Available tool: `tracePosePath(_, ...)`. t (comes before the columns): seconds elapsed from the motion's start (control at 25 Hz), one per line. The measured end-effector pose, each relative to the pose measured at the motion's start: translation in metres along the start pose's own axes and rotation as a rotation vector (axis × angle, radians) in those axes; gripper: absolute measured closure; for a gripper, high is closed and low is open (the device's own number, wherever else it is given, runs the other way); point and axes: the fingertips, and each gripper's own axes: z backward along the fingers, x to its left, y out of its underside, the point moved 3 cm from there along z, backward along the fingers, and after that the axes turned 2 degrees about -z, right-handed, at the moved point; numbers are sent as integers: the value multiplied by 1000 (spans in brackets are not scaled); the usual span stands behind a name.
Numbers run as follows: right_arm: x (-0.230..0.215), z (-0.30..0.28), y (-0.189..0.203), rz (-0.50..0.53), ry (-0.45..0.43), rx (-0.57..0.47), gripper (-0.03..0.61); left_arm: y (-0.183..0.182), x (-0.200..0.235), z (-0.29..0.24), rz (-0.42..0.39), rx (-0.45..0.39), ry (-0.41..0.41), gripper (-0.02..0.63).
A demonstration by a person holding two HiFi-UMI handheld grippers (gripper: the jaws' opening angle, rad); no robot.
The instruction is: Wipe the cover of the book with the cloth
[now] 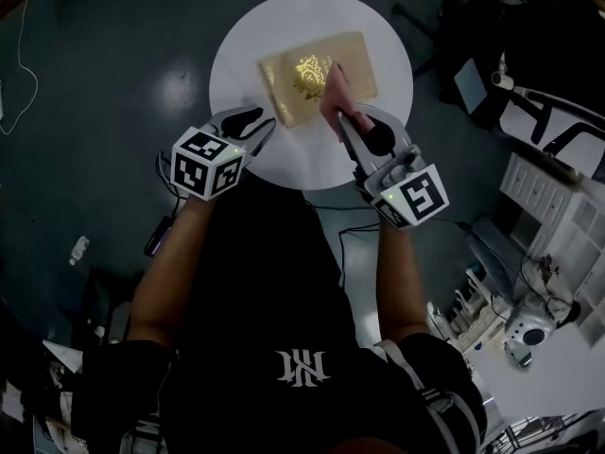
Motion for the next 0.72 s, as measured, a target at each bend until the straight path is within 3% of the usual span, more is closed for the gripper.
tracePosePath(0.32, -17, -51, 2, 69, -34, 70, 562, 14, 17, -21, 148, -21, 45, 494)
tracePosePath(0.72, -19, -91, 44, 102, -212, 147, 563, 29, 12, -53, 249, -77, -9, 494)
